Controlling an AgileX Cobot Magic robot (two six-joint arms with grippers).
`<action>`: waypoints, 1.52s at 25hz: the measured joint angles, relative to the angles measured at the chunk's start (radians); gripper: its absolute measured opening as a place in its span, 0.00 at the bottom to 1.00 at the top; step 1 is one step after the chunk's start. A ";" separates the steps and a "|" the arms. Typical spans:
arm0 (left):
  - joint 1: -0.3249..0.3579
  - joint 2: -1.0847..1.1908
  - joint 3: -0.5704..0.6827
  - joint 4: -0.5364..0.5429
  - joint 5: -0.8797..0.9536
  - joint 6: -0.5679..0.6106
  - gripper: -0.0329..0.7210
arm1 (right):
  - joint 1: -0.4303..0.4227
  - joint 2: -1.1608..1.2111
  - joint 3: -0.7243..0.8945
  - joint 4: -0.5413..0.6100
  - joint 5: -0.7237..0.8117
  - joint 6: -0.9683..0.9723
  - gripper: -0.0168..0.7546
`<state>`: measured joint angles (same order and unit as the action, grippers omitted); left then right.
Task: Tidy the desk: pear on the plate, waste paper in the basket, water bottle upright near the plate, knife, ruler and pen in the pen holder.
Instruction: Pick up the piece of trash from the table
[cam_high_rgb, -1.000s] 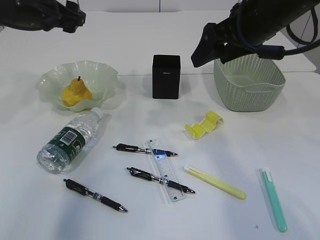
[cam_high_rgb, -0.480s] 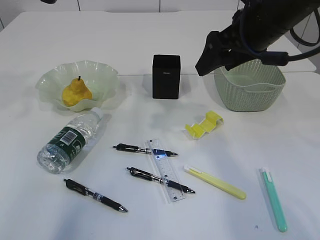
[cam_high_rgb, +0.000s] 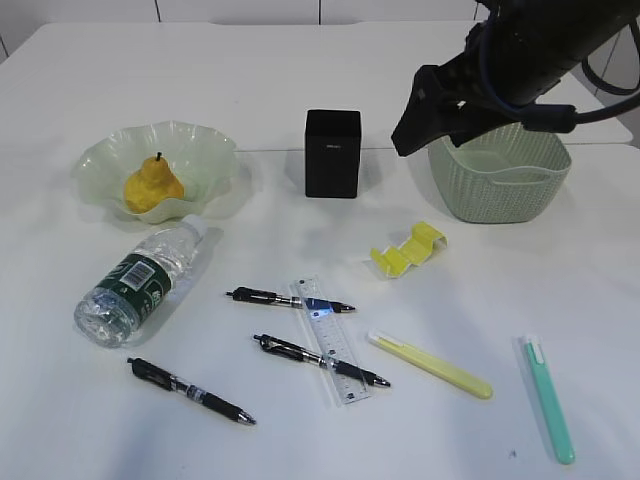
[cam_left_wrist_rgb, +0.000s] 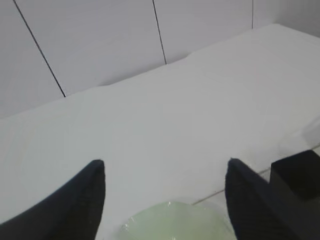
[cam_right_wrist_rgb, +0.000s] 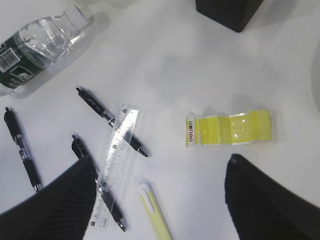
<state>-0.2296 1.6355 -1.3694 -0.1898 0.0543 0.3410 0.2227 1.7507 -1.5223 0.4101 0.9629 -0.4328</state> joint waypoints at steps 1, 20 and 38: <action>0.000 0.000 0.000 -0.010 -0.022 0.000 0.75 | 0.000 0.000 0.000 0.000 0.000 0.002 0.79; 0.000 -0.002 0.103 -0.312 -0.440 0.000 0.74 | 0.000 0.000 0.000 0.000 0.021 0.089 0.79; 0.000 -0.174 0.504 -0.348 -0.790 0.151 0.72 | 0.000 0.000 0.000 0.000 0.051 0.168 0.79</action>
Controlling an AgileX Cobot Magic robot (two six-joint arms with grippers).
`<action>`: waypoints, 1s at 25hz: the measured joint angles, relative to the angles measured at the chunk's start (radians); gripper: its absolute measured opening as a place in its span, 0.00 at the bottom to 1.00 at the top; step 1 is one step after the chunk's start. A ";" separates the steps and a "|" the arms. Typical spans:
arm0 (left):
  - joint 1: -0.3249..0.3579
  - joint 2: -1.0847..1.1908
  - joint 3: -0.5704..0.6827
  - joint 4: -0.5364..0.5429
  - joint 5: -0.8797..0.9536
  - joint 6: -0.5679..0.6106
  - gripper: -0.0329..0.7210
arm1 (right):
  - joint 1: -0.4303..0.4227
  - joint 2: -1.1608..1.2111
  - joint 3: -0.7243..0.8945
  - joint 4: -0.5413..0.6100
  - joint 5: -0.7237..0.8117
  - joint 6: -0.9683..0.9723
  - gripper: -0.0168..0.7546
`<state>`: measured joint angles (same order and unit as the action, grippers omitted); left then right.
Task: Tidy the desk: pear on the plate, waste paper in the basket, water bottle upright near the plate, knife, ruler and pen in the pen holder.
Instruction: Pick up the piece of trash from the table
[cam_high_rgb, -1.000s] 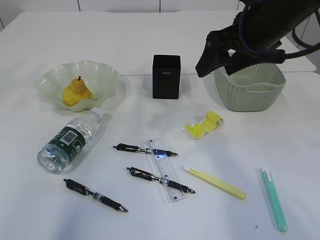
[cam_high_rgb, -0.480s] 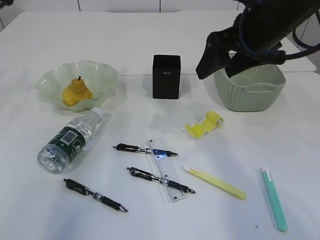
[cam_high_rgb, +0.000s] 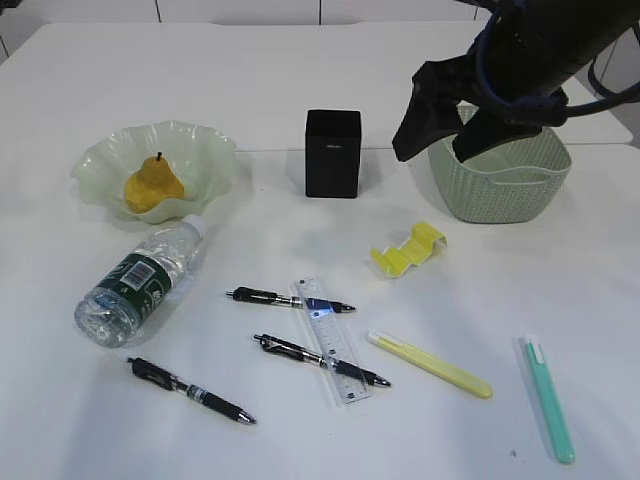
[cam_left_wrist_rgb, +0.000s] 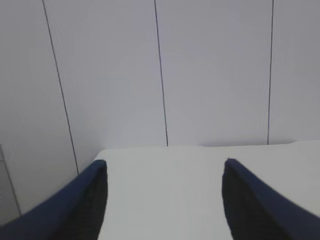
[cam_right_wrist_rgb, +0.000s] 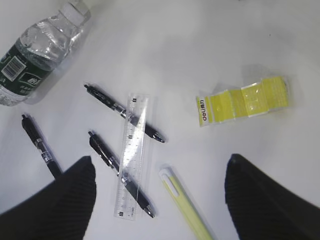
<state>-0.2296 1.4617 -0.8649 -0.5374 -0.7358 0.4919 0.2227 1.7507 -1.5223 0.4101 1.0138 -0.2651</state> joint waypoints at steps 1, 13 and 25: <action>0.000 -0.017 0.020 -0.002 -0.006 0.002 0.70 | 0.000 0.000 0.000 0.000 0.002 0.004 0.79; 0.000 -0.124 0.080 -0.094 0.315 0.004 0.58 | 0.000 0.000 0.000 0.000 0.011 0.052 0.79; 0.000 -0.134 0.082 -0.094 0.381 0.004 0.57 | 0.000 0.000 0.000 -0.002 0.046 0.057 0.79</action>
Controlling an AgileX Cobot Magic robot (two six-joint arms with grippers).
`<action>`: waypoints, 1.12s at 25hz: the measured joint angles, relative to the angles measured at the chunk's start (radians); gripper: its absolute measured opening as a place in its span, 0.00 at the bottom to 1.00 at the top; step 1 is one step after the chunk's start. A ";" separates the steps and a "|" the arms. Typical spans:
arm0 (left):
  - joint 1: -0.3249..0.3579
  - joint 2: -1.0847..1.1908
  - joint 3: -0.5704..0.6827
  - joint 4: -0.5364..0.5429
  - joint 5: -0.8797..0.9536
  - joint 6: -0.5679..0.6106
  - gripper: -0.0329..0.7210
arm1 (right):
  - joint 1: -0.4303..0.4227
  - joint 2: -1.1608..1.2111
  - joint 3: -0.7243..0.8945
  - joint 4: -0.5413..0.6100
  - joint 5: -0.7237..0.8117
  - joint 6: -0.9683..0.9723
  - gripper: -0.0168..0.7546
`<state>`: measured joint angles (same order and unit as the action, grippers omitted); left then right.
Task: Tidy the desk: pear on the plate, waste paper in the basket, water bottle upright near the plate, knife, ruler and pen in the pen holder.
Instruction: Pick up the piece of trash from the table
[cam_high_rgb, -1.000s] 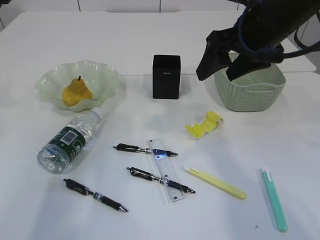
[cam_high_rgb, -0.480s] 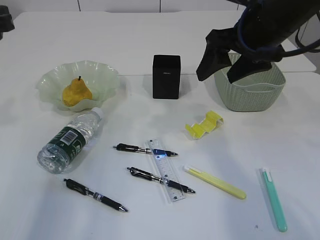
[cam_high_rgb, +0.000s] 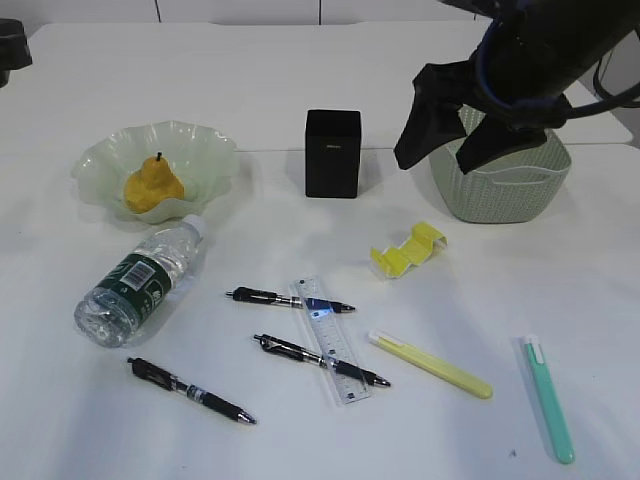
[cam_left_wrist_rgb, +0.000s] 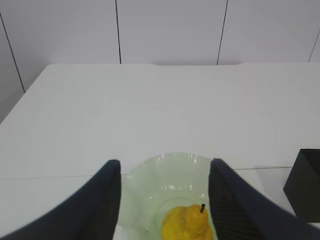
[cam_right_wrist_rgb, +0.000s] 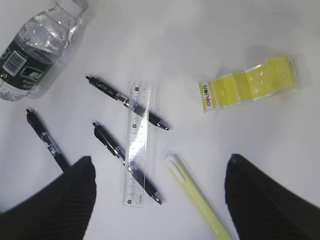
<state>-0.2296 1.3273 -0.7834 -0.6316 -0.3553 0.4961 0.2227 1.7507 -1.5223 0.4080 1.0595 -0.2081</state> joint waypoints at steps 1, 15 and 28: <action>0.000 0.000 0.000 0.000 0.002 0.000 0.57 | 0.000 0.000 0.000 0.000 0.005 0.001 0.79; 0.000 -0.001 0.001 0.011 0.034 0.021 0.54 | 0.000 0.000 0.000 0.000 0.025 0.025 0.79; 0.000 -0.001 0.001 0.021 0.124 0.153 0.51 | 0.000 0.000 0.000 0.000 0.057 0.046 0.79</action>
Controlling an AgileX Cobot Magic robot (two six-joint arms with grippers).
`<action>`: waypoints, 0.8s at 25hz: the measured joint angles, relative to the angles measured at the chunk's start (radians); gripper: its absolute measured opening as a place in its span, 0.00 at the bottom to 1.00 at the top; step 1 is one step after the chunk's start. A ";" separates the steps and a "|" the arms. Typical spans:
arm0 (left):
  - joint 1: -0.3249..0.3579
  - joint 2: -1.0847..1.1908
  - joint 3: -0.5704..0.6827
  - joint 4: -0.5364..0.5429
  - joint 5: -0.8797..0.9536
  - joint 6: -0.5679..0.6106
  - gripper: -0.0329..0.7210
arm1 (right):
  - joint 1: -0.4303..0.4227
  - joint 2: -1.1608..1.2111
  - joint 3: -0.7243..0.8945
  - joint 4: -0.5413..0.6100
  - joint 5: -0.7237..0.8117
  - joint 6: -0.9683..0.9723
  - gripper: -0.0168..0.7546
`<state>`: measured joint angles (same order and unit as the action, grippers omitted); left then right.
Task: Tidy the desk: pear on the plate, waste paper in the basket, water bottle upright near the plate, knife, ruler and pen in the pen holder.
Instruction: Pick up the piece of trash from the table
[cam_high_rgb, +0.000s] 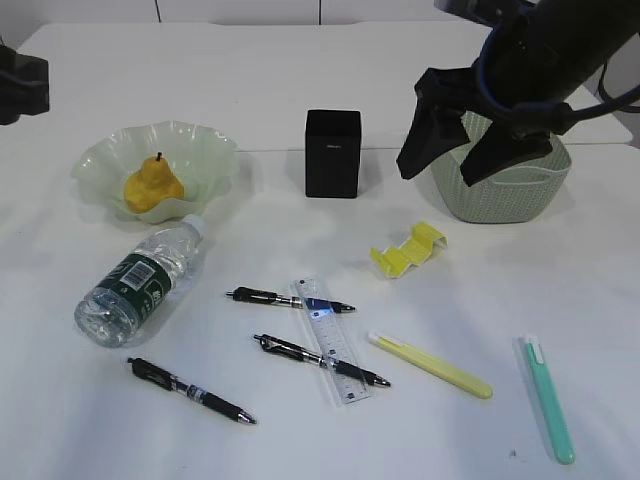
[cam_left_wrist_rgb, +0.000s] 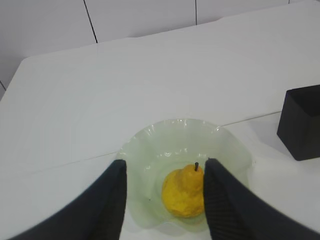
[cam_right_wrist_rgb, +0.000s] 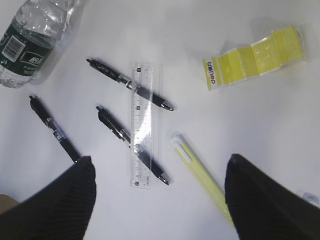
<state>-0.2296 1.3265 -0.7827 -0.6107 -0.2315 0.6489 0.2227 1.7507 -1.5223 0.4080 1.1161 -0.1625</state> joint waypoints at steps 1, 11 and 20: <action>0.000 0.000 0.000 0.000 0.010 0.009 0.51 | 0.000 0.000 0.000 0.000 0.000 0.000 0.79; 0.000 0.000 0.000 -0.011 0.014 0.019 0.48 | 0.000 0.000 0.000 0.000 0.002 0.017 0.79; 0.000 0.000 0.000 -0.161 -0.020 0.021 0.47 | 0.000 0.000 0.000 0.000 0.002 0.024 0.79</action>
<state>-0.2296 1.3265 -0.7827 -0.7715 -0.2519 0.6701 0.2227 1.7507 -1.5223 0.4076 1.1177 -0.1390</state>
